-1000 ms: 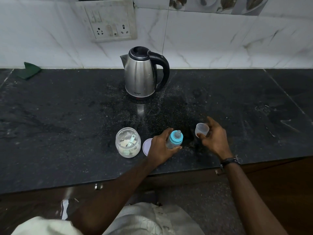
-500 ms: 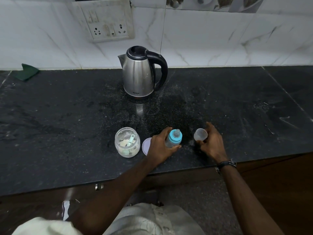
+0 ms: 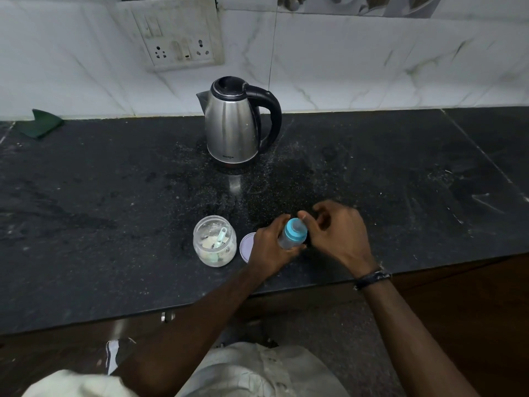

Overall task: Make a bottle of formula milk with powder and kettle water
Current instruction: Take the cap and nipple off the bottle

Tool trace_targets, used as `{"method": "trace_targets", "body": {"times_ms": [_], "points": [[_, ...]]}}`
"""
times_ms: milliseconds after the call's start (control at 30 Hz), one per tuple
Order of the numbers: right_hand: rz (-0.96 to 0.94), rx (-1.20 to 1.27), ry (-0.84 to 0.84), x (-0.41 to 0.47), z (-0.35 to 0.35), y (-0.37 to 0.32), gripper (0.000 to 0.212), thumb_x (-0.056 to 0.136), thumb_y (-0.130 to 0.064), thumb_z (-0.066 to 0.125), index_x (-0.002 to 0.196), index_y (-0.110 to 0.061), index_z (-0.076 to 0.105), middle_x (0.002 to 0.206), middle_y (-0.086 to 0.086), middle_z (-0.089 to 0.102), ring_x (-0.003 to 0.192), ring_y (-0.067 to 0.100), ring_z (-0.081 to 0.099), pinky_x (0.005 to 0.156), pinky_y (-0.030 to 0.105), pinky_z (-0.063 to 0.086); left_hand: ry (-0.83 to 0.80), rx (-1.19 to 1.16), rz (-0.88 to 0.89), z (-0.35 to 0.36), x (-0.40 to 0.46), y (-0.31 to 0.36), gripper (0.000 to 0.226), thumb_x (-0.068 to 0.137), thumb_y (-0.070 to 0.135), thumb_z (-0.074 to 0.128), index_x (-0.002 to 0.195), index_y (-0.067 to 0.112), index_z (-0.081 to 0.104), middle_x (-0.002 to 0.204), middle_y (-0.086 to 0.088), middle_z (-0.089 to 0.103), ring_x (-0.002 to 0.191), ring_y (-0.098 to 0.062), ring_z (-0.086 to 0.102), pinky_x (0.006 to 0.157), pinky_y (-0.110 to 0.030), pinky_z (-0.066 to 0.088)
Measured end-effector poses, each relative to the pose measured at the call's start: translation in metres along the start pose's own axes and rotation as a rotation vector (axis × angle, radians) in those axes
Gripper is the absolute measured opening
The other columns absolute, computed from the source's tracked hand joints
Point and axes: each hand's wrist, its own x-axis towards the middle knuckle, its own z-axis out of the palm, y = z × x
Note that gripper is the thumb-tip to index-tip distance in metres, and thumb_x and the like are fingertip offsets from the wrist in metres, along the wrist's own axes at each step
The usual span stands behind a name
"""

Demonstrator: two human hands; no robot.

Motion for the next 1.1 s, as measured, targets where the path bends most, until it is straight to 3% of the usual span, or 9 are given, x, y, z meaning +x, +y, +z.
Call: {"method": "trace_targets", "body": {"times_ms": [167, 300, 433, 600, 767, 933, 1100], "points": [[-0.027, -0.303, -0.057, -0.013, 0.023, -0.022, 0.05, 0.085, -0.06, 0.055, 0.093, -0.011, 0.063, 0.092, 0.009, 0.071, 0.082, 0.027, 0.066, 0.066, 0.035, 0.047, 0.027, -0.002, -0.023, 0.0, -0.001, 0.002, 0.066, 0.072, 0.043, 0.07, 0.128, 0.011, 0.061, 0.108, -0.003, 0.075, 0.095, -0.014, 0.072, 0.081, -0.036, 0.058], [0.064, -0.288, -0.02, -0.016, 0.032, -0.032, 0.058, 0.084, -0.063, 0.056, 0.09, -0.006, 0.063, 0.085, 0.013, 0.071, 0.074, 0.03, 0.067, 0.06, 0.034, 0.046, 0.037, -0.003, -0.064, 0.001, 0.0, -0.001, 0.06, 0.072, 0.029, 0.074, 0.128, 0.013, 0.061, 0.108, -0.003, 0.075, 0.096, -0.015, 0.072, 0.084, -0.038, 0.057], [0.085, -0.295, -0.06, -0.011, 0.037, -0.033, 0.055, 0.087, -0.058, 0.056, 0.094, -0.004, 0.06, 0.09, 0.016, 0.07, 0.08, 0.032, 0.068, 0.062, 0.036, 0.046, 0.05, -0.017, -0.073, 0.001, 0.0, 0.0, 0.064, 0.07, 0.037, 0.073, 0.128, 0.012, 0.062, 0.108, -0.002, 0.075, 0.098, -0.015, 0.072, 0.086, -0.036, 0.057], [-0.063, -0.22, -0.129, 0.0, 0.034, -0.015, 0.047, 0.083, -0.05, 0.065, 0.091, -0.005, 0.057, 0.087, 0.015, 0.069, 0.078, 0.033, 0.065, 0.061, 0.033, 0.036, 0.023, -0.053, -0.053, -0.003, 0.003, 0.002, 0.074, 0.062, 0.042, 0.077, 0.127, 0.011, 0.061, 0.104, -0.002, 0.076, 0.092, -0.01, 0.072, 0.083, -0.035, 0.058], [-0.27, -0.1, -0.319, 0.01, 0.025, 0.004, 0.044, 0.084, -0.051, 0.061, 0.1, -0.01, 0.057, 0.096, 0.007, 0.066, 0.083, 0.025, 0.063, 0.074, 0.041, 0.049, -0.011, -0.053, -0.058, -0.003, 0.004, 0.0, 0.074, 0.062, 0.047, 0.081, 0.124, 0.013, 0.062, 0.107, 0.001, 0.075, 0.097, -0.01, 0.071, 0.085, -0.04, 0.058], [-0.352, -0.051, -0.434, 0.021, 0.017, 0.011, 0.04, 0.078, -0.034, 0.07, 0.114, -0.02, 0.06, 0.103, -0.003, 0.056, 0.092, 0.019, 0.056, 0.084, 0.038, 0.047, -0.005, -0.033, -0.048, -0.002, 0.004, 0.0, 0.068, 0.064, 0.049, 0.082, 0.121, 0.017, 0.063, 0.105, 0.003, 0.075, 0.096, -0.011, 0.071, 0.084, -0.043, 0.057], [-0.413, -0.04, -0.524, 0.028, 0.014, 0.005, 0.032, 0.069, -0.014, 0.065, 0.099, -0.025, 0.068, 0.099, -0.005, 0.049, 0.089, 0.018, 0.05, 0.077, 0.041, 0.048, 0.016, -0.033, -0.048, -0.004, 0.004, 0.004, 0.071, 0.059, 0.051, 0.081, 0.118, 0.016, 0.066, 0.104, 0.002, 0.075, 0.095, -0.013, 0.071, 0.082, -0.042, 0.057]]}}
